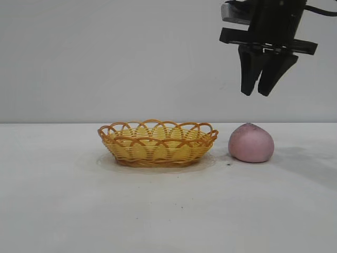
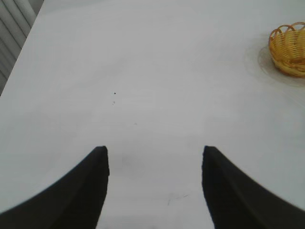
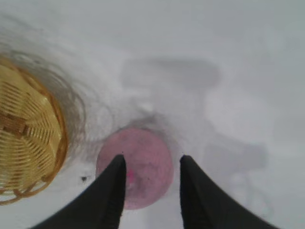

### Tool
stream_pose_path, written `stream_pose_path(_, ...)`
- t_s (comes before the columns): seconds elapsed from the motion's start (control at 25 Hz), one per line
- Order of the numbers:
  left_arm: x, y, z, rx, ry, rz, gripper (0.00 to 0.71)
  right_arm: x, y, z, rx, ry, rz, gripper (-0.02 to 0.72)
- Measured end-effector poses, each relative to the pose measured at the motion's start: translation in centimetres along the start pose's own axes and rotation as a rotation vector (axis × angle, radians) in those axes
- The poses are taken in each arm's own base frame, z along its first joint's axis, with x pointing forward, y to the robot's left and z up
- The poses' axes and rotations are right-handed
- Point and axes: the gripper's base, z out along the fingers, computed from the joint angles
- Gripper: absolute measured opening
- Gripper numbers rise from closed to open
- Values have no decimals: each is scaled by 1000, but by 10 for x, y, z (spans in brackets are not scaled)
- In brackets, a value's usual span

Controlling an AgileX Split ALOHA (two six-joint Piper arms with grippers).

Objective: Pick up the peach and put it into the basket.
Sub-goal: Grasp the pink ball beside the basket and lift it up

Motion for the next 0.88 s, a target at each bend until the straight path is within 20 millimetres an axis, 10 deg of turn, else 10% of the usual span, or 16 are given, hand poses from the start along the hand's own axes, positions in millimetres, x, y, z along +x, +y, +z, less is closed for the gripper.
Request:
stream_pose_path(0.32, 0, 0, 0, 0, 0, 0, 378, 10, -2, 46, -44, 151, 14, 221)
stream_pose_path(0.52, 0, 0, 0, 0, 0, 0, 378, 12, -3, 51, -51, 168, -7, 0)
stream_pose_path(0.88, 0, 0, 0, 0, 0, 0, 378, -3, 8, -18, -63, -57, -66, 0)
